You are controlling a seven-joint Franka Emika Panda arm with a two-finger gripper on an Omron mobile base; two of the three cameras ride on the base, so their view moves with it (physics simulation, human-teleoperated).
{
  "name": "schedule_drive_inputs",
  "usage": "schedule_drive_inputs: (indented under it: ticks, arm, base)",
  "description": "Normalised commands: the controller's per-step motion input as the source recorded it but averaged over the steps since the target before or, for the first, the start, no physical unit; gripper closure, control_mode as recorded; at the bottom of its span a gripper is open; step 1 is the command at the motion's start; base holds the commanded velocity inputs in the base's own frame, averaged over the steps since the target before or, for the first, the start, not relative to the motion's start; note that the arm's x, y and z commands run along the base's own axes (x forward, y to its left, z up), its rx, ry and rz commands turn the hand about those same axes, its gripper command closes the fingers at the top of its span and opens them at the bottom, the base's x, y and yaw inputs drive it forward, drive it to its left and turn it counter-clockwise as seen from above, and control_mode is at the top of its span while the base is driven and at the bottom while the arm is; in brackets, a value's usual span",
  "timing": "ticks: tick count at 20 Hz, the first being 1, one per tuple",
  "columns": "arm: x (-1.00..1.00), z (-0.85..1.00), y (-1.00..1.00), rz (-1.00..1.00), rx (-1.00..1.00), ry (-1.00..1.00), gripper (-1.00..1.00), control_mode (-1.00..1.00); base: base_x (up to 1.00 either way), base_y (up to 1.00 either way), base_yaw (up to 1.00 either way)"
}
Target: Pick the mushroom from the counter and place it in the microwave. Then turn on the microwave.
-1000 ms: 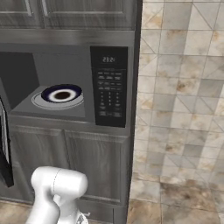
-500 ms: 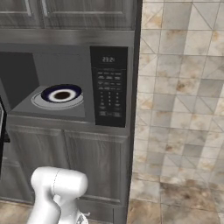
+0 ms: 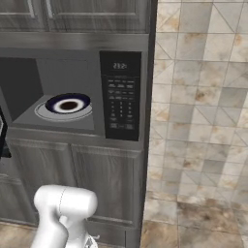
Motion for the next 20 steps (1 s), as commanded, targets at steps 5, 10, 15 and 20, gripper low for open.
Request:
schedule_drive_inputs:
  ticks: [5, 10, 15, 20]
  arm:
    - [0.0, 0.0, 0.0, 0.0, 0.0, 0.0, 1.0, -1.0]
    - [-0.06, 0.0, 0.0, 0.0, 0.0, 0.0, -1.0, -1.0]
    - [-0.36, 0.0, 0.0, 0.0, 0.0, -0.01, -1.0, -1.0]
    - [-0.6, 0.0, -0.08, 0.0, 0.0, -0.05, -1.0, -1.0]
  base:
    - [0.0, 0.0, 0.0]
    - [0.0, 0.0, 0.0]
    - [0.0, 0.0, 0.0]
    - [0.0, 0.0, 0.0]
